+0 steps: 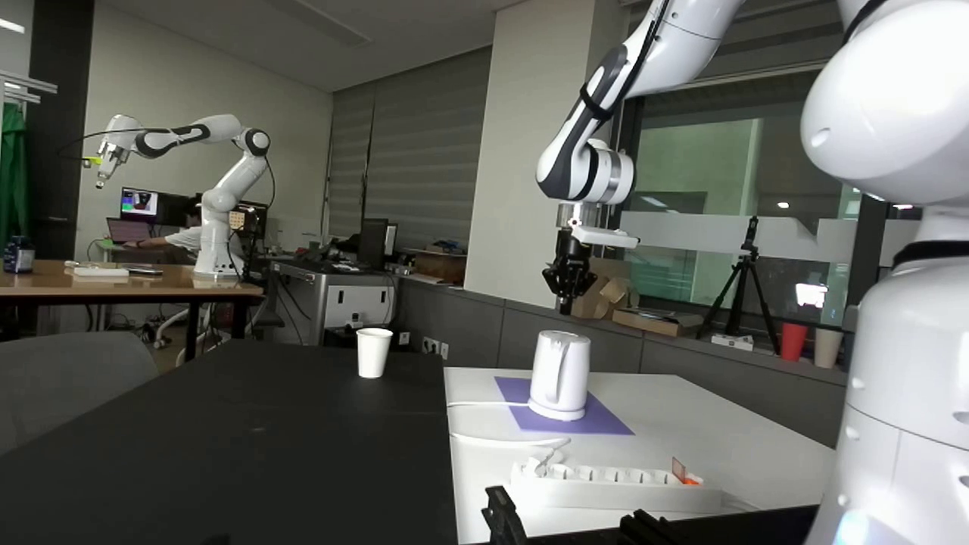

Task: Press the button on the handle of the kettle

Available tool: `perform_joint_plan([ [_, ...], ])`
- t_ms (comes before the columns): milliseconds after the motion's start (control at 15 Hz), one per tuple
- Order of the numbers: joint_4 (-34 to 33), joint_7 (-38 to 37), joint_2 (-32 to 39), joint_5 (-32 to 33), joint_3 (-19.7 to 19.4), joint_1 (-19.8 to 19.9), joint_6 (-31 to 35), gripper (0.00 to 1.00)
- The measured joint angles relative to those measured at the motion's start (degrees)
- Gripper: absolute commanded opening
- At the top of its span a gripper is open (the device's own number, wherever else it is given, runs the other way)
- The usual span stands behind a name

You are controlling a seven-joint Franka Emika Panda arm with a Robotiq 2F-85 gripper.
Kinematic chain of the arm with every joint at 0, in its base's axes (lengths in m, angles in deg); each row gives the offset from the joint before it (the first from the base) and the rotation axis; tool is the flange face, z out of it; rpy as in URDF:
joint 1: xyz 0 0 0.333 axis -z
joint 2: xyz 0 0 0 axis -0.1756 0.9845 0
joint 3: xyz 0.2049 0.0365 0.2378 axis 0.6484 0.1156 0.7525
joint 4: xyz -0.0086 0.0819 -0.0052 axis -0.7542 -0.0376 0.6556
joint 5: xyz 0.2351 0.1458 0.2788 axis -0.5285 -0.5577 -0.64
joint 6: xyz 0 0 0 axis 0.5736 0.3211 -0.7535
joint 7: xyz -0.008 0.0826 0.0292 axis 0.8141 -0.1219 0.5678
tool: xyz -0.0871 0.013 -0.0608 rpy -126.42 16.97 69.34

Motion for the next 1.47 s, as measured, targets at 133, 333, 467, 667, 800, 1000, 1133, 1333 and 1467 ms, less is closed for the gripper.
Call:
perform_joint_plan([
  [133, 0.13, -0.4, -0.03, 0.8, 0.0, -0.32, 0.0, 0.26],
  [333, 0.43, -0.81, -0.24, 1.57, 0.0, -0.72, -0.04, 0.46],
  [467, 0.74, -0.97, -0.74, 2.06, 0.0, -0.82, -0.41, 0.6],
  [667, 1.42, -1.03, -1.76, 2.39, -0.02, -0.84, -0.55, 0.8],
  [800, 1.92, -1.1, -2.52, 2.79, -0.02, -0.84, -0.56, 0.93],
  [1000, 2.47, -1.18, -3.26, 3.1, -0.02, -0.95, -0.57, 1.0],
  [1133, 2.72, -1.25, -3.54, 3.1, -0.02, -1.04, -0.66, 1.0],
  [1333, 2.77, -1.27, -3.78, 3.07, -0.01, -1.05, -0.93, 1.0],
  [1467, 2.77, -1.29, -3.82, 3.07, -0.01, -1.05, -1.54, 1.0],
])
